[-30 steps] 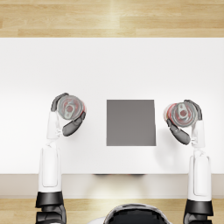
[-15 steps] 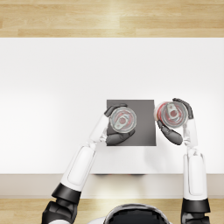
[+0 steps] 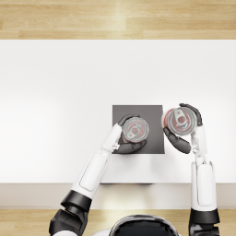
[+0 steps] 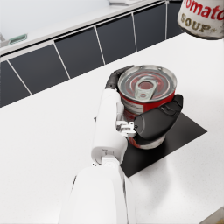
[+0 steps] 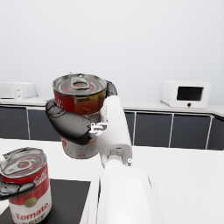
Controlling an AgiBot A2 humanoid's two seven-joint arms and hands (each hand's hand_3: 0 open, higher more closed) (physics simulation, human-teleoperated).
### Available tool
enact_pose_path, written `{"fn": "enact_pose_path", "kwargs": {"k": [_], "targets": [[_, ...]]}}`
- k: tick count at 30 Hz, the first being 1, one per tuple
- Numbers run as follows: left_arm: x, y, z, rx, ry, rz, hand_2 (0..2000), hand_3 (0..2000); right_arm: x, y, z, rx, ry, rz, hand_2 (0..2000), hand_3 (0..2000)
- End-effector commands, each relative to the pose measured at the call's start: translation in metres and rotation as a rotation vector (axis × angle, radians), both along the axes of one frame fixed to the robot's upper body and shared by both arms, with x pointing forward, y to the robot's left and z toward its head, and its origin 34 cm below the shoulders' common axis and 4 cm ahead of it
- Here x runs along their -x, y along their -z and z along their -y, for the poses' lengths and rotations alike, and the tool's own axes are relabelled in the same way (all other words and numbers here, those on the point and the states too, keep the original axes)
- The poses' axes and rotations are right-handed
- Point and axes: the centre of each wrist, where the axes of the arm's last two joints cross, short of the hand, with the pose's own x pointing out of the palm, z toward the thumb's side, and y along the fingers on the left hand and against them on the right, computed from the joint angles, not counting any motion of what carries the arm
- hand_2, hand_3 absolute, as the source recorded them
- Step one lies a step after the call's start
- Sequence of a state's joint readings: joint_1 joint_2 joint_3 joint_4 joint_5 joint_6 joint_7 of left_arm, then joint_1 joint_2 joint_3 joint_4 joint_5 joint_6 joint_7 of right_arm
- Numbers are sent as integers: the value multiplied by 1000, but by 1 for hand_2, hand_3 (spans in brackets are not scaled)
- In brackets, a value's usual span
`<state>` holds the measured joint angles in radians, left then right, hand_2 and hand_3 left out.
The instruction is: Pick up the red can on the left and place it in the middle, then pick up the red can on the right and place it on top of the can in the middle
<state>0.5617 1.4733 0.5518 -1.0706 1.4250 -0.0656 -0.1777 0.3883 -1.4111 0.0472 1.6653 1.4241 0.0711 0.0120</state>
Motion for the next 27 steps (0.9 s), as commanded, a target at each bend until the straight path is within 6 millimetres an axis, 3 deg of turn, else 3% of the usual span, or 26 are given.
{"fn": "enact_pose_path", "kwargs": {"k": [1, 2, 4, 5, 8, 11, 14, 17, 21, 22, 23, 27], "targets": [[-4, 0, 0, 7, -14, -8, 639, 1193, -3, -13, -4, -3, -11, 41, 2000, 1520], [-4, 0, -1, 12, -15, -11, 0, 867, -4, -15, -6, -3, -18, 46, 2000, 1520], [-3, -1, -2, 22, -21, -13, 0, 213, -5, -19, -12, -1, -38, 57, 2000, 1520], [-3, -1, -2, 24, -38, -16, 0, 0, -6, -21, -17, 3, -55, 62, 2000, 1520], [6, -12, -3, 41, -67, 7, 0, 0, -14, -29, -37, 12, -116, 75, 2000, 1520], [26, -39, -12, 80, -82, 66, 0, 0, -17, -45, -62, 8, -189, 118, 2000, 1520], [45, -67, -39, 136, -150, 148, 0, 0, -19, -58, -75, 16, -237, 153, 2000, 1520], [51, -79, -73, 178, -269, 184, 0, 0, -19, -65, -87, 25, -279, 170, 2000, 1520], [55, -69, -112, 202, -421, 154, 0, 0, -20, -68, -110, 40, -323, 148, 2000, 1520], [56, -65, -117, 203, -441, 140, 0, 0, -21, -64, -111, 346, -284, 125, 2000, 1520], [57, -59, -120, 199, -454, 120, 0, 0, -21, -65, -120, 66, -202, 37, 2000, 1520], [62, -47, -124, 193, -474, 80, 0, 0, -28, -51, -129, 33, -93, -114, 2000, 1520]]}}
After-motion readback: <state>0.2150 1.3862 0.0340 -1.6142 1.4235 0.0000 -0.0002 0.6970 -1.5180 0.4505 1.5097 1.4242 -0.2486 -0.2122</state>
